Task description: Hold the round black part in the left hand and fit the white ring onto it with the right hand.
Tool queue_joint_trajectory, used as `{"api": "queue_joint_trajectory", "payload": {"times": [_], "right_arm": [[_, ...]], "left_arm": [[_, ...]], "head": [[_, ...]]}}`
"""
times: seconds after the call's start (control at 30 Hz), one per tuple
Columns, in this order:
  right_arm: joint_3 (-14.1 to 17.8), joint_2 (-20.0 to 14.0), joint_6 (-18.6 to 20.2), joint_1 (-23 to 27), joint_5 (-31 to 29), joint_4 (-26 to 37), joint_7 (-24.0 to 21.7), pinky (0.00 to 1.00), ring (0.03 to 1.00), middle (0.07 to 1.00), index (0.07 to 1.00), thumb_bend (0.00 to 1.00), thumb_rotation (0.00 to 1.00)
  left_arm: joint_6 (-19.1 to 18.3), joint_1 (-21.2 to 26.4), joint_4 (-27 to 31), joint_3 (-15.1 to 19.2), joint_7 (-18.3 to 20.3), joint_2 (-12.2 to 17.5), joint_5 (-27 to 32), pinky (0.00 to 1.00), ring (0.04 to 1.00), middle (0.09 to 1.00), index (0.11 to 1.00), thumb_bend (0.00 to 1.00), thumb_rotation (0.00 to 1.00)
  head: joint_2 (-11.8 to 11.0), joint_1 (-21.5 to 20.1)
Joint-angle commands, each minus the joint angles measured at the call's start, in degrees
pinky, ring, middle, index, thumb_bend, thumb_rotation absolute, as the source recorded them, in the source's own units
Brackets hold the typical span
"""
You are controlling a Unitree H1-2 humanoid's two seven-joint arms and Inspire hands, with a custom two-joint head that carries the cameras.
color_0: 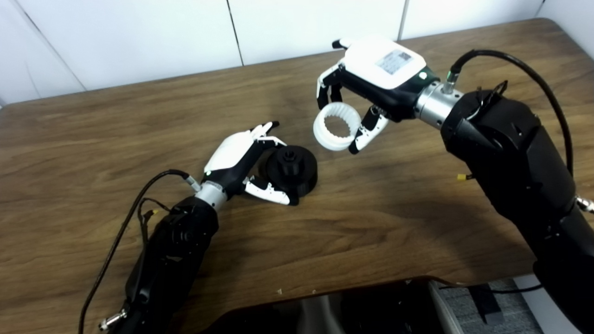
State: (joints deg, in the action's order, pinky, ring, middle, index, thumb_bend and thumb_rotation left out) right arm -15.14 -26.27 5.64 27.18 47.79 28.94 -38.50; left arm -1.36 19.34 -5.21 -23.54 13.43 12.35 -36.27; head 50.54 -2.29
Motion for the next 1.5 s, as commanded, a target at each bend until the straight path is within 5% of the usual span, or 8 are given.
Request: {"api": "queue_joint_trajectory", "payload": {"times": [0.0, 0.33, 1.47], "right_arm": [[0.6, 0.2, -0.8, 1.7, 0.0, 1.2, 0.5, 0.96, 0.651, 0.501, 0.494, 0.52, 0.16], [-0.2, 1.3, -1.8, 2.0, -0.4, -0.8, 1.4, 0.95, 0.645, 0.496, 0.493, 0.52, 0.16], [-4.5, 8.0, -3.0, 4.5, 4.3, -9.2, 2.6, 1.00, 0.667, 0.505, 0.493, 0.52, 0.16]], "left_arm": [[0.1, 1.9, -0.4, -0.6, -0.1, -0.6, -1.0, 1.00, 1.000, 1.000, 0.634, 1.00, 0.35], [-0.6, 2.3, -0.9, -1.3, -0.7, -1.5, -2.0, 1.00, 1.000, 1.000, 0.634, 1.00, 0.35], [-0.2, 1.9, -0.4, -1.5, -1.0, -1.7, -1.9, 1.00, 1.000, 1.000, 0.633, 1.00, 0.36]], "head": [[0.1, 0.6], [0.3, 4.2], [0.7, 5.0]]}}
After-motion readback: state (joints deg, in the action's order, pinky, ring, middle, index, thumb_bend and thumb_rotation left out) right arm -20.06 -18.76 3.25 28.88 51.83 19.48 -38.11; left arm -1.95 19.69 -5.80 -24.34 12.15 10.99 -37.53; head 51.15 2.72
